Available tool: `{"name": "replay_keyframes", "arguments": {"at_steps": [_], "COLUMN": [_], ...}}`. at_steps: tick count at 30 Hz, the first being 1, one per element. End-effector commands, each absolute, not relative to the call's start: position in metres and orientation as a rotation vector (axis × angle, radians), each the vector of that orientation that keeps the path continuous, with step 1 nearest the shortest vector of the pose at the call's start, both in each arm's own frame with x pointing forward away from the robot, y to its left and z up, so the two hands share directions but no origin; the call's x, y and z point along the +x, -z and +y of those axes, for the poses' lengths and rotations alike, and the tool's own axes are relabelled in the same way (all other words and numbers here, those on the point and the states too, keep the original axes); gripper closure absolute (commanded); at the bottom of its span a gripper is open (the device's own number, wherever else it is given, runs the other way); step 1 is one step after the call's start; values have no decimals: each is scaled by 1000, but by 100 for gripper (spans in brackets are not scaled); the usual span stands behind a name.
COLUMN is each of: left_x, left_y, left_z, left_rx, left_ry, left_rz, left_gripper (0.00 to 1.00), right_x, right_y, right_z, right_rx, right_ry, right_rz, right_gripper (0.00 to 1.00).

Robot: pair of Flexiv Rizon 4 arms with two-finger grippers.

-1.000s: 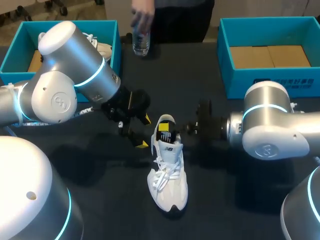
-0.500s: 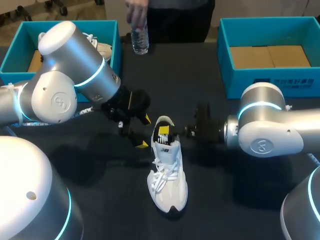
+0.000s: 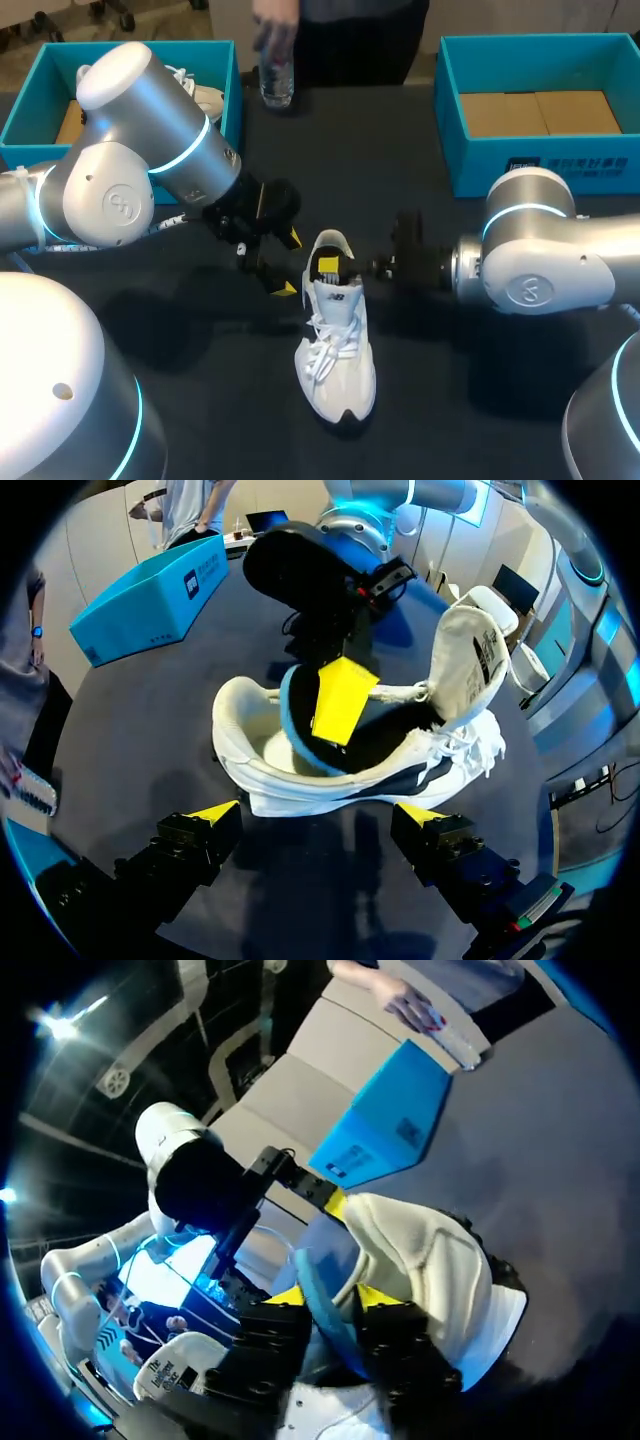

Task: Take the shoe out of the shoebox, open the shoe tongue, remove and reinsert the insole, then place the shoe into the shoebox

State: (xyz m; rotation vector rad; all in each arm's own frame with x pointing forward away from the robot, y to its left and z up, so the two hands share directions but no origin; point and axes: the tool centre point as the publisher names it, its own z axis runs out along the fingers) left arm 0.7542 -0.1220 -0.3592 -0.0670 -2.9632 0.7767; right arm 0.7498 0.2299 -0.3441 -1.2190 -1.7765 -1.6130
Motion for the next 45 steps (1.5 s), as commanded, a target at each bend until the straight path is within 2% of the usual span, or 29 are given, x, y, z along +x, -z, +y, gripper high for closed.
{"name": "replay_keyframes", "arguments": {"at_steps": [1, 9, 19, 22, 35, 45], "left_x": [754, 754, 752, 752, 751, 751], "left_y": [360, 360, 362, 363, 359, 352], "left_z": [-122, -122, -124, -124, -122, -111], "left_rx": [-69, -69, -96, -99, -143, -133], "left_ry": [-778, -778, -767, -761, -757, -734], "left_rz": [-2963, -2963, -2964, -2964, -2962, -2979], "left_gripper": [0, 0, 0, 0, 0, 0], "right_x": [754, 758, 751, 748, 743, 745], "right_y": [332, 323, 325, 325, 311, 303], "right_z": [231, 232, 237, 235, 234, 218], "right_rx": [-1211, -1192, -1171, -1175, -1117, -1105], "right_ry": [1612, 1607, 1601, 1601, 1616, 1565], "right_rz": [-1821, -1861, -1874, -1871, -1930, -1977], "right_gripper": [16, 13, 34, 32, 38, 33]}}
